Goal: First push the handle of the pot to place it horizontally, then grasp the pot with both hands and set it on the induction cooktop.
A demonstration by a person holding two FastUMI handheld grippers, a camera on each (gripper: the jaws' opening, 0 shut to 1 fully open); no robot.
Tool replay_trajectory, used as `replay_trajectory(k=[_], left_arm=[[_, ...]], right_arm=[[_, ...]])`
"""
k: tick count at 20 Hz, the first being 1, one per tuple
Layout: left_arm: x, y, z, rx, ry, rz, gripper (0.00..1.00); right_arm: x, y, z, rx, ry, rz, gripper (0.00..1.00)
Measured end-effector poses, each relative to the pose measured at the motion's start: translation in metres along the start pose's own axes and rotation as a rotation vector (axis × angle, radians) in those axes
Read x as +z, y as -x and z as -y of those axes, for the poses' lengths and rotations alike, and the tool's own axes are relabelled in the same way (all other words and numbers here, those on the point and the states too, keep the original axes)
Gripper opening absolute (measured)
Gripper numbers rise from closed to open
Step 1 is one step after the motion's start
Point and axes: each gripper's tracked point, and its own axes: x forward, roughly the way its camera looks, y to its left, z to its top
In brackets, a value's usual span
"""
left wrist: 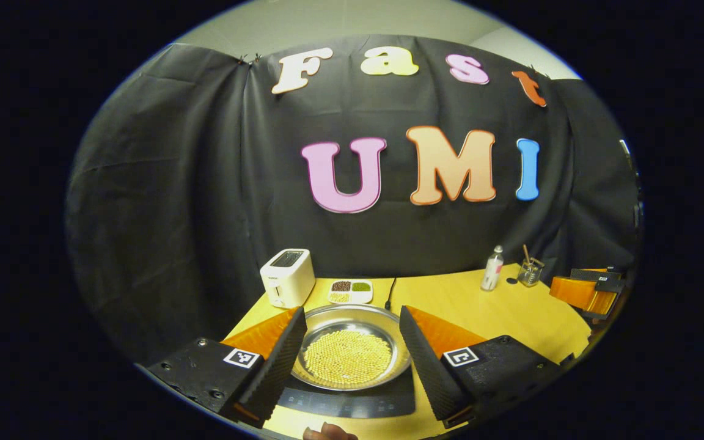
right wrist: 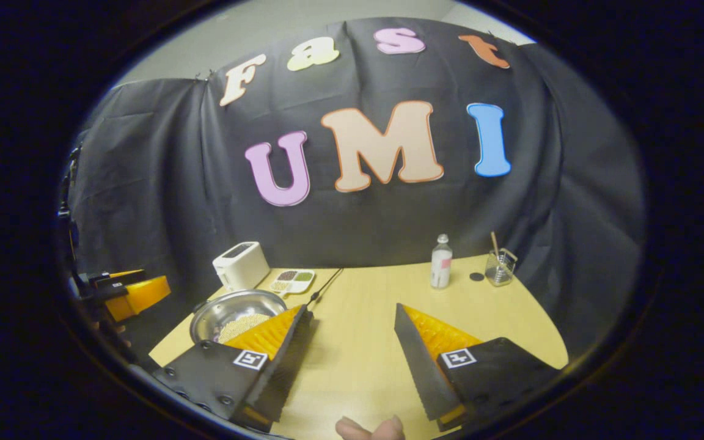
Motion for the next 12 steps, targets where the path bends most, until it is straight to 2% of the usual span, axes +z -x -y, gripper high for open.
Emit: replay_trajectory(k=[5,9,12], left_arm=[[0.069,0.062,0.044,-0.016,-0.031,0.130,0.93],[0.117,0.103,0.070,-0.044,-0.028,0.250,0.92],[0.135,0.129,0.078,-0.066,-0.005,0.291,0.92]], right_arm=[[0.049,0.061,0.035,-0.019,0.013,0.091,0.84],[0.094,0.105,0.042,-0.029,0.004,0.197,0.87],[0.120,0.138,0.036,-0.030,0.008,0.261,0.84]])
